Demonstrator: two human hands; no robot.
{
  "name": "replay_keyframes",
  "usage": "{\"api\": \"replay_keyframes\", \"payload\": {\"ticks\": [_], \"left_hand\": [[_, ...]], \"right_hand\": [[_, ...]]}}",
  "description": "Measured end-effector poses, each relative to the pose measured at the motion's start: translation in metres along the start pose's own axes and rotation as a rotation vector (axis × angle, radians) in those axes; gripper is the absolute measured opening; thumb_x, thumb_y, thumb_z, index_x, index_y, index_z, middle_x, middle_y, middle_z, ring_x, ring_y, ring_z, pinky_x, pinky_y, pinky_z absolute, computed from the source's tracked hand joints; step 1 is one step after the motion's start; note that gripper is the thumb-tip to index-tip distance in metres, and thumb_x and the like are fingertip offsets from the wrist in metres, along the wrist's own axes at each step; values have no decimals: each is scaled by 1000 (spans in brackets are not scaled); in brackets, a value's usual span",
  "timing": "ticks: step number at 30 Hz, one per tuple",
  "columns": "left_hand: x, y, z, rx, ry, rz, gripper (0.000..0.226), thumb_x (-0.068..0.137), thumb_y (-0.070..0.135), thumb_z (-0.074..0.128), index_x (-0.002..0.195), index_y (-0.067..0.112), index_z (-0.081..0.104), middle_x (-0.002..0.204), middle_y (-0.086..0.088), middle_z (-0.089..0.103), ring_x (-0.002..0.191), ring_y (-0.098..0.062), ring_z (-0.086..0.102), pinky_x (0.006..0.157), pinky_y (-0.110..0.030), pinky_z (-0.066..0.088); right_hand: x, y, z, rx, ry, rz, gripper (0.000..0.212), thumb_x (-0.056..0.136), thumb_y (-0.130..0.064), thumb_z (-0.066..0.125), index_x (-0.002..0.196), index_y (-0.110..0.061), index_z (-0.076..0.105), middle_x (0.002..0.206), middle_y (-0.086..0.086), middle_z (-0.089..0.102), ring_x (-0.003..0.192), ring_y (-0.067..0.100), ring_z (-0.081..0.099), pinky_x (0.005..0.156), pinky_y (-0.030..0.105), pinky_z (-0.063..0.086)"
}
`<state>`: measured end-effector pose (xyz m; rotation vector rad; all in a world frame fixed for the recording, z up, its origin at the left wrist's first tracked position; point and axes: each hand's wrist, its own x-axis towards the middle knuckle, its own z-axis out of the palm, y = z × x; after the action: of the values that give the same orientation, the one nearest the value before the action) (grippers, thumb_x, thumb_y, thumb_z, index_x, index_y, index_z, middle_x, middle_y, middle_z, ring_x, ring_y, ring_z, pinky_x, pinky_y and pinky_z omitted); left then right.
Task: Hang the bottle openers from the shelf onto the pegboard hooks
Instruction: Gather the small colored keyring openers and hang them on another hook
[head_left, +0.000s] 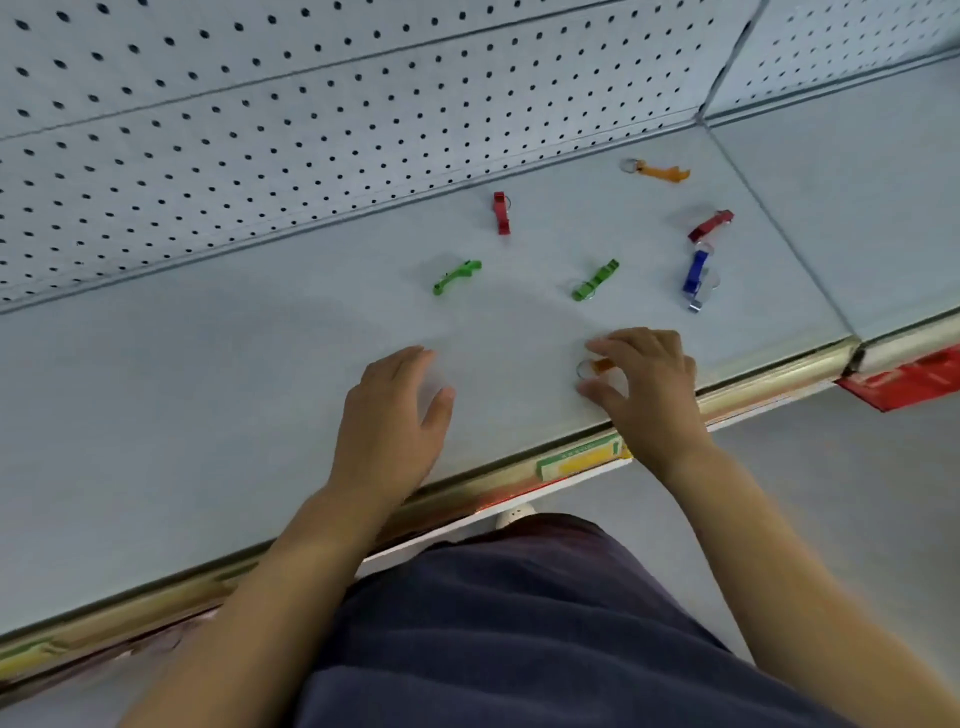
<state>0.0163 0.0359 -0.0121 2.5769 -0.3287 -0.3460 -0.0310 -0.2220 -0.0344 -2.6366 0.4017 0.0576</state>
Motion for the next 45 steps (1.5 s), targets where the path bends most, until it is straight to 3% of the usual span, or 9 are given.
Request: {"api": "replay_keyframes", "payload": {"ticks": [4, 11, 14, 16, 22, 27, 33, 38, 45], "left_hand": [[11, 1, 9, 34, -15, -25, 52, 100, 35, 58, 146, 12, 48, 151, -8, 50, 140, -27, 43, 116, -42, 32], [35, 13, 15, -79, 75, -100, 46, 101, 35, 55, 141, 13, 53, 144, -5, 55, 133, -24, 48, 112, -39, 35], [48, 39, 7, -443, 16, -236, 34, 101, 36, 56, 130, 19, 63, 124, 6, 68, 107, -5, 64, 103, -30, 49], [55, 62, 0, -838, -146, -375, 33, 104, 37, 49, 122, 16, 67, 113, 1, 76, 98, -9, 74, 96, -32, 56], [69, 81, -6, -1329, -441, -465, 51, 106, 41, 33, 131, 6, 60, 122, -15, 72, 114, -30, 70, 104, -48, 51], [75, 69, -8, -1336, -527, -557, 52, 107, 44, 29, 129, 8, 60, 117, -17, 74, 108, -34, 72, 95, -46, 57], [80, 61, -9, -1304, -426, -594, 39, 110, 27, 33, 124, 5, 62, 105, -16, 76, 99, -31, 75, 80, -38, 61], [90, 65, -8, -1397, -349, -587, 37, 110, 23, 34, 125, -1, 58, 111, -18, 76, 105, -31, 74, 97, -45, 55], [105, 83, -12, -1433, -275, -546, 35, 110, 21, 36, 128, 0, 58, 114, -17, 75, 107, -32, 73, 101, -44, 52]], "right_hand": [[15, 11, 0, 53, -11, -116, 18, 90, -31, 72, 107, -25, 74, 97, -10, 62, 107, 19, 48, 91, 32, 24], [27, 4, 3, 166, -51, -209, 20, 92, -29, 71, 109, -19, 73, 99, -6, 64, 97, 15, 55, 89, 29, 41], [31, -13, -8, 391, -19, -169, 21, 92, -31, 70, 112, -23, 71, 97, -12, 62, 91, 1, 55, 82, 8, 40], [35, -26, -16, 444, 9, -223, 21, 92, -31, 70, 112, -24, 71, 96, -12, 63, 94, -2, 55, 81, 6, 39], [54, -49, -20, 451, 27, -354, 20, 89, -29, 73, 108, -22, 75, 96, -12, 64, 95, 3, 52, 81, 8, 40], [80, -43, -25, 427, -72, -227, 28, 94, -37, 66, 120, -29, 69, 105, -20, 58, 94, -2, 56, 76, 5, 41], [166, 15, -34, 349, 148, 20, 26, 98, -30, 64, 122, -20, 67, 120, -1, 65, 104, 9, 59, 86, 18, 47], [222, 40, -41, 242, 227, 107, 32, 99, -24, 62, 130, -18, 63, 132, 3, 59, 126, 23, 52, 108, 37, 42], [255, 46, -35, 17, 226, 154, 24, 100, -23, 58, 120, -19, 71, 125, 7, 65, 119, 29, 53, 102, 41, 37]]}}
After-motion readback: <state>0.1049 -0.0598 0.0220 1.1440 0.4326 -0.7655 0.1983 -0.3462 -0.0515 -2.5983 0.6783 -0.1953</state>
